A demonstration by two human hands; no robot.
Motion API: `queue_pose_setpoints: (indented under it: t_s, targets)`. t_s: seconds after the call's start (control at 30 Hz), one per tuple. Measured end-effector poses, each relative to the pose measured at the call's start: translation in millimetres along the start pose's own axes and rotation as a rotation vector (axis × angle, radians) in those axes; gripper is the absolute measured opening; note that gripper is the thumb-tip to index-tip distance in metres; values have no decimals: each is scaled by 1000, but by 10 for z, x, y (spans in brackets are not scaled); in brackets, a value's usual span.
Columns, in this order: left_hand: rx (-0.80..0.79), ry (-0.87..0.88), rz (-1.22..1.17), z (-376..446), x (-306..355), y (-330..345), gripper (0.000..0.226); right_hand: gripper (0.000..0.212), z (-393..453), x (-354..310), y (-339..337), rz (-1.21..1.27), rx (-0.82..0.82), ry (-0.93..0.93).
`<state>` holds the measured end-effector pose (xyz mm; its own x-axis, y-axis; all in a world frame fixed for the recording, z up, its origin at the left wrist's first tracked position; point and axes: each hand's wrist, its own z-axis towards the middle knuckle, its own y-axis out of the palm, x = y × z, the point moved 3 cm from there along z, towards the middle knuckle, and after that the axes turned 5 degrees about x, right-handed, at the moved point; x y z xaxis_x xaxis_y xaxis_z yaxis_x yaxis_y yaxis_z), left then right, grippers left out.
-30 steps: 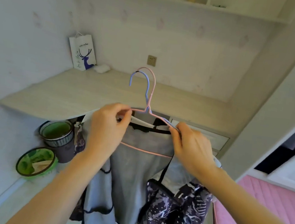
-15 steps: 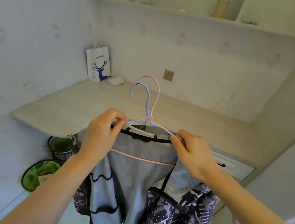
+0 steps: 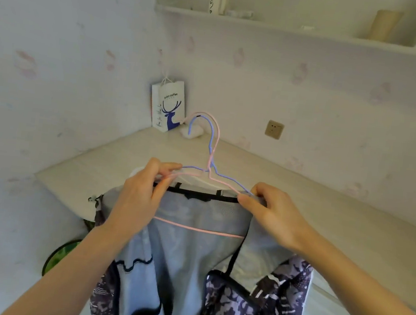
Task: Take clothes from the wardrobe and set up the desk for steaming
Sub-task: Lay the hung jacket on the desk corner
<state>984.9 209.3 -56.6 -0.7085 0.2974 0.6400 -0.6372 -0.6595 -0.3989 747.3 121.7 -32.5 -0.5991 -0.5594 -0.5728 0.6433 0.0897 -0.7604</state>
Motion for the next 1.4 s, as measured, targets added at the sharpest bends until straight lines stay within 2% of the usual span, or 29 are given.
queue_pose_setpoints:
  t_s: [0.07,0.17,0.23,0.27,0.5,0.67,0.73,0.93,1.07,1.4]
  targets:
    - [8,-25,15,127,-135,39,10,31,217,30,29,7,21,-40]
    - [22,-28,40,329,-302,81,29,28,535,70,87,46,41,-84]
    - [24,-54,54,455,-433,84,20,27,725,93,148,51,41,-130]
    - [35,-56,84,533,-501,75,22,27,815,103,179,56,43,-156]
    - [-7,-103,243,1079,-1127,-14,65,30,1456,174,423,63,53,-241]
    - [-45,-38,389,1427,-1687,-241,63,31,1960,166,552,53,99,-254]
    - [-76,-23,391,1579,-1870,-313,59,30,2188,109,602,35,136,-259]
    - [-16,-69,431,1984,-2224,-483,39,27,2778,-87,858,-10,177,-250]
    - [-11,-18,394,2232,-2531,-642,32,27,3162,-197,1092,-14,192,-242]
    - [67,61,597,3129,-3056,-1070,32,47,4244,-519,1559,-125,290,-289]
